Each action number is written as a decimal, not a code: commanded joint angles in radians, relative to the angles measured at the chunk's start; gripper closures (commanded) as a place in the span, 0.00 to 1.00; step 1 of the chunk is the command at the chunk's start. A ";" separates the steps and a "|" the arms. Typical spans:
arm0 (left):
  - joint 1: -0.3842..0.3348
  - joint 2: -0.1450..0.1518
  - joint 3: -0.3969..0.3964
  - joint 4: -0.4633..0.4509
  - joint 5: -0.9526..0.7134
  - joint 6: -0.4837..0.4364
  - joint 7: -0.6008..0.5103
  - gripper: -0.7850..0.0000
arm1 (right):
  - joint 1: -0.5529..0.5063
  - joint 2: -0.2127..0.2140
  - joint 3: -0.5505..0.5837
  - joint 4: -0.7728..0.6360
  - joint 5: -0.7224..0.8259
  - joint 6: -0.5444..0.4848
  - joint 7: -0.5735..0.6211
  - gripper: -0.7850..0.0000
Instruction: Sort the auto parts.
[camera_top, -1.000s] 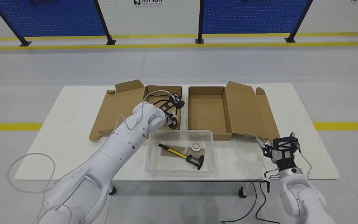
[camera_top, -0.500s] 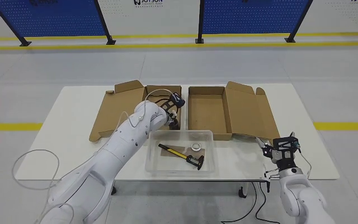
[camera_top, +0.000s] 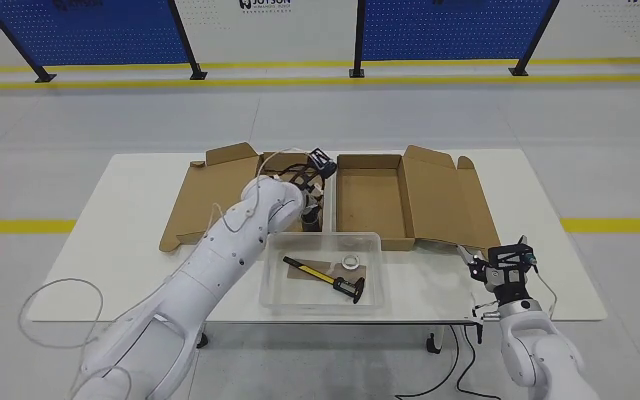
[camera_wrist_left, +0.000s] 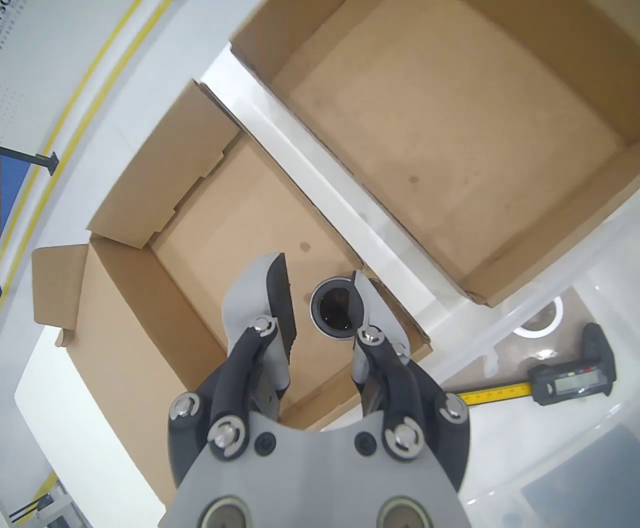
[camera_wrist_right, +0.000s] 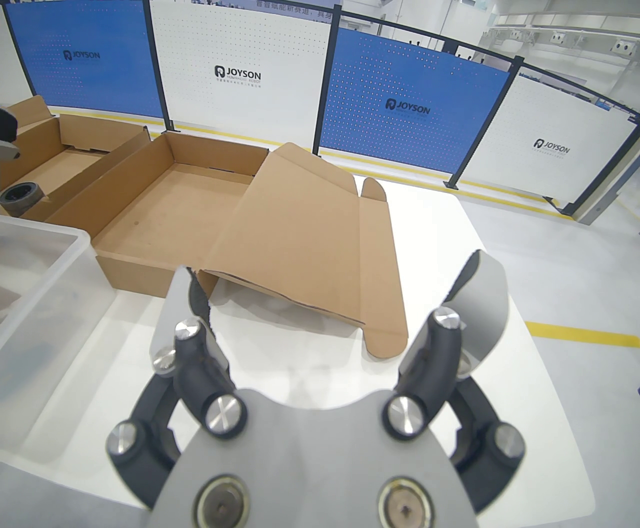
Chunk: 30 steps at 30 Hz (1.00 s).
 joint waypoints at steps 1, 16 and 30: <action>0.042 0.017 -0.037 -0.087 0.024 0.029 -0.001 0.62 | 0.000 0.000 0.000 0.000 0.000 0.000 0.000 0.00; 0.525 0.118 -0.329 -0.767 0.285 0.291 0.118 0.00 | 0.000 0.000 0.000 0.000 0.000 0.000 0.000 0.00; 0.856 0.134 -0.451 -1.018 0.446 0.498 0.243 0.00 | 0.000 0.000 0.000 0.000 0.000 0.000 0.000 0.00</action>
